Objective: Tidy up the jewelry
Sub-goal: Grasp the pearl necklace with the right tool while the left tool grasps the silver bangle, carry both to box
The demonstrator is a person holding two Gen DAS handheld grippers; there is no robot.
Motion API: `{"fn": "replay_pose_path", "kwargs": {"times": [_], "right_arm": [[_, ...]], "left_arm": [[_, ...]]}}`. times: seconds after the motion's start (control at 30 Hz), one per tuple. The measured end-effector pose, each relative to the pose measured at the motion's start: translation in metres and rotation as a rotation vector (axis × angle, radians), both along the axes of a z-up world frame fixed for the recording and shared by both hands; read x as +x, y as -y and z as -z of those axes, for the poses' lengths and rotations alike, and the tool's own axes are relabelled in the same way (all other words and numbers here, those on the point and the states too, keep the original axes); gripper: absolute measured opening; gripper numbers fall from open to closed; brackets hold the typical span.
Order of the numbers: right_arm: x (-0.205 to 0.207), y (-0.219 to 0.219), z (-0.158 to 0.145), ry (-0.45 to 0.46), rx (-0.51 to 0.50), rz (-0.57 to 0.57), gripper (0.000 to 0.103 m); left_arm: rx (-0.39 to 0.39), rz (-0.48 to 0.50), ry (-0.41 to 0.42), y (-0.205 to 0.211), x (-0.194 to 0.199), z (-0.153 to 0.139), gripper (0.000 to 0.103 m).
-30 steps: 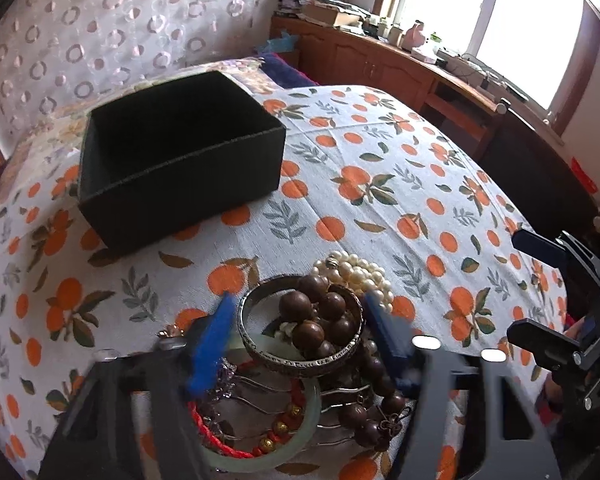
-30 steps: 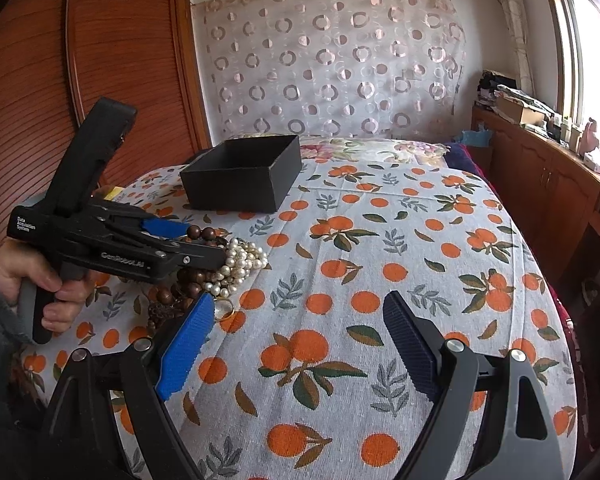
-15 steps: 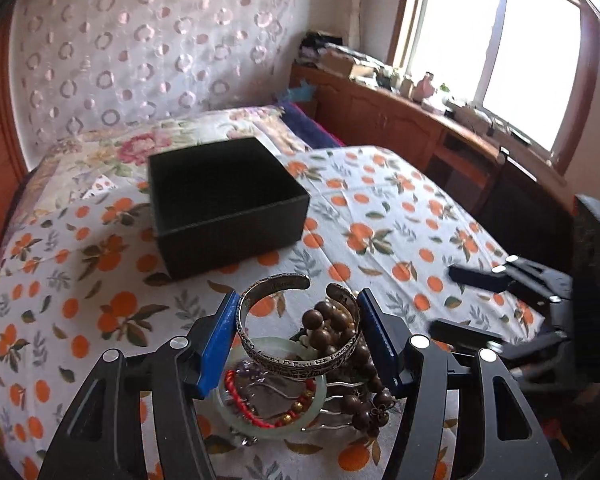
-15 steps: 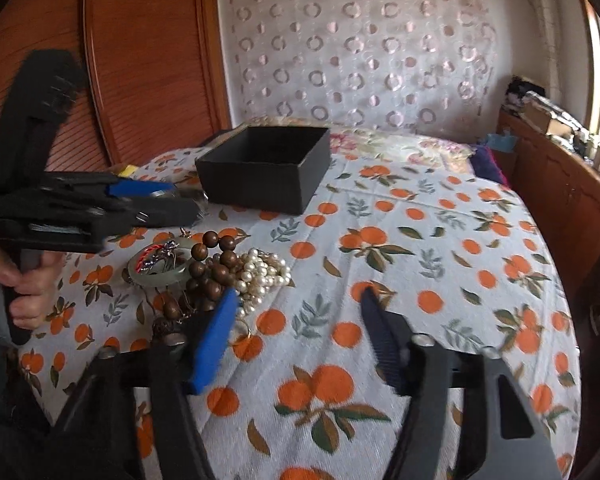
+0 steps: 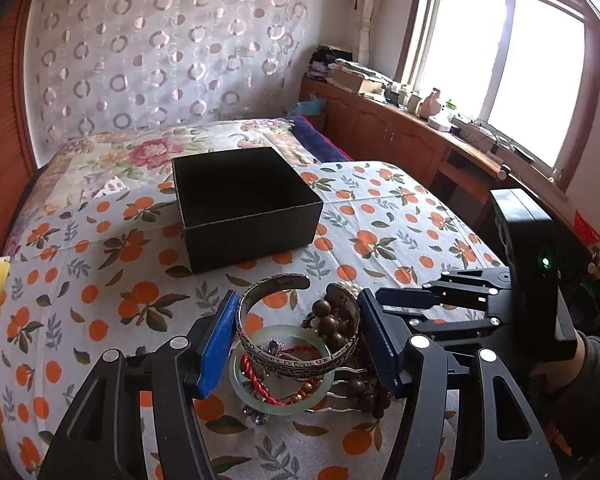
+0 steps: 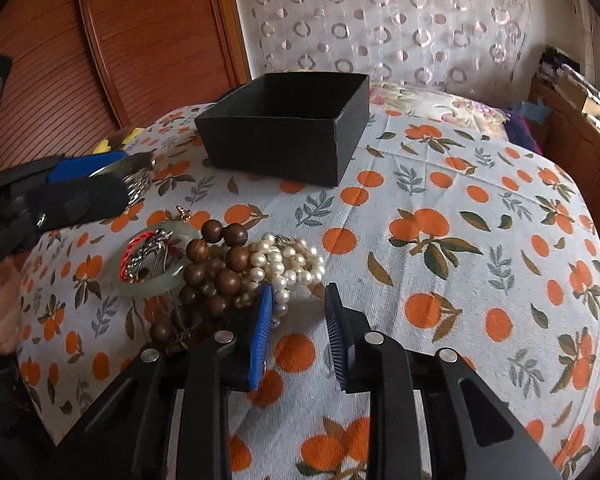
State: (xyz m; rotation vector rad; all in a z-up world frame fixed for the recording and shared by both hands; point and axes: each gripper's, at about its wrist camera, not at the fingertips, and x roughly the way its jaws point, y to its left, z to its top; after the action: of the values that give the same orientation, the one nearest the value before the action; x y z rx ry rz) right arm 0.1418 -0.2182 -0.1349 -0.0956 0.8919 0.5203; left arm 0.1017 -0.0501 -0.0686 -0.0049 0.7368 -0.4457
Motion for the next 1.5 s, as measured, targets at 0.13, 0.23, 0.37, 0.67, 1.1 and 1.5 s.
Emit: {"fn": "replay_pose_path", "kwargs": {"times": [0.13,0.23,0.37,0.67,1.1,1.5], "right_arm": [[0.003,-0.004,0.001,-0.026,0.012,-0.039,0.009],[0.001,-0.005,-0.001,-0.011,0.001,-0.046,0.008],[-0.001,0.003,-0.017,0.045,0.021,-0.020,0.008],[-0.006,0.010,-0.077,0.193,0.032,-0.030,0.008],[0.002,0.016,-0.151,0.354,0.034,-0.024,0.008],[0.033,0.014,-0.207,0.468,0.036,-0.029,0.008]], "left_arm": [[-0.004,-0.008,-0.005,-0.003,0.000,0.002,0.058],[-0.006,-0.015,-0.005,-0.005,0.000,0.002,0.058],[-0.005,-0.020,0.002,-0.007,0.000,0.001,0.058],[-0.006,-0.045,0.031,-0.014,0.001,-0.010,0.058],[0.006,-0.065,0.085,-0.020,0.012,-0.033,0.058],[0.046,-0.089,0.077,-0.023,0.061,-0.035,0.058]]}}
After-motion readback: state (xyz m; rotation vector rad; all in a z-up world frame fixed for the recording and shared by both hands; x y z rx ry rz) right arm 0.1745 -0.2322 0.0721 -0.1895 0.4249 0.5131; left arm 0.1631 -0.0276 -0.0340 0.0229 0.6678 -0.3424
